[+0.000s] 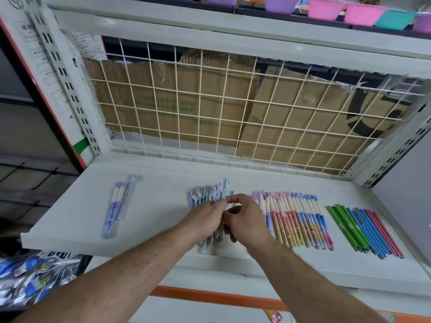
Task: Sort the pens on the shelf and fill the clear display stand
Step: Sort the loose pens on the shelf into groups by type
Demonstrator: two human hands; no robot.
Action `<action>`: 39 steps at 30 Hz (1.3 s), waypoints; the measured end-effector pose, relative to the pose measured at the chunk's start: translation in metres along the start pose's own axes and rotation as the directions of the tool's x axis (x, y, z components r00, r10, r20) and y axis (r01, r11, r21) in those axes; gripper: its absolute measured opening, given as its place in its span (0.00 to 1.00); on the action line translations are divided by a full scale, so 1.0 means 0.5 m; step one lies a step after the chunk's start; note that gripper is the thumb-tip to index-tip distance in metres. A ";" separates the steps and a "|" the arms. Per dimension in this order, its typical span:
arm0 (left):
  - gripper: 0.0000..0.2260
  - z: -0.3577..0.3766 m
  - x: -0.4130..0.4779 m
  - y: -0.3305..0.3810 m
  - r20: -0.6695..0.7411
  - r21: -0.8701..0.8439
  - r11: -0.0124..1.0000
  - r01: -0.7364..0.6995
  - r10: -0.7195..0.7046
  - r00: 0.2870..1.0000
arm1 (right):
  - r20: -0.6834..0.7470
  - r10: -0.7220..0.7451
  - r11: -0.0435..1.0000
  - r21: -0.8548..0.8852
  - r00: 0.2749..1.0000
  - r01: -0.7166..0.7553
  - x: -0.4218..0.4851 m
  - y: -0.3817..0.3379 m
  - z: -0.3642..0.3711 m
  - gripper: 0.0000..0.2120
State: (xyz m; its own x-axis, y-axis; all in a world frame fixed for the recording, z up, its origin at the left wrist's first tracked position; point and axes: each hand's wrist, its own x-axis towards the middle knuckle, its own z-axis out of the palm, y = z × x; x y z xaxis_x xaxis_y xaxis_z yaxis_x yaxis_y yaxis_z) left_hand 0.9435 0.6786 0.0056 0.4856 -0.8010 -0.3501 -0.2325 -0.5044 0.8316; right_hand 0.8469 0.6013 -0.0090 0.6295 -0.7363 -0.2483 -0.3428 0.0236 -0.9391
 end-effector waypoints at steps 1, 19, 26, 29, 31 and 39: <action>0.16 -0.009 0.002 -0.004 -0.064 0.110 0.994 -0.022 0.029 0.998 | -0.026 0.019 1.000 -0.020 0.999 -0.019 0.006 0.003 0.005 0.12; 0.06 -0.076 0.023 -0.094 -0.217 0.538 0.835 -0.117 0.272 0.937 | -0.066 -0.244 0.737 -0.661 0.967 0.141 0.011 -0.009 0.055 0.15; 0.14 -0.168 0.003 -0.154 -0.332 0.575 0.818 -0.001 0.234 0.914 | 0.140 -0.316 0.539 -0.788 0.938 0.299 0.024 -0.045 0.163 0.20; 0.15 -0.212 -0.005 -0.183 -0.374 0.598 0.798 0.065 0.206 0.904 | 0.188 -0.294 0.527 -0.786 0.937 0.323 0.032 -0.055 0.202 0.21; 0.15 -0.240 -0.009 -0.203 -0.405 0.613 0.783 0.107 0.195 0.893 | 0.210 -0.279 0.520 -0.788 0.937 0.331 0.037 -0.060 0.225 0.21; 0.25 -0.336 -0.005 -0.261 -0.477 0.645 0.709 0.286 0.081 0.875 | 0.228 -0.269 0.524 -0.781 0.936 0.341 0.054 -0.067 0.292 0.18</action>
State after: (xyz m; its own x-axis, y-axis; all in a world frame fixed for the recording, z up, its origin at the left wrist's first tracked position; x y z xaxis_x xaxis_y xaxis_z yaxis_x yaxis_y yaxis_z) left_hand 1.1141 0.8006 -0.0293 0.8080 -0.5883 -0.0335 -0.5696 -0.7943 0.2112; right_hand 0.9770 0.6794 -0.0186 0.8403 -0.5411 -0.0344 -0.5095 -0.7664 -0.3911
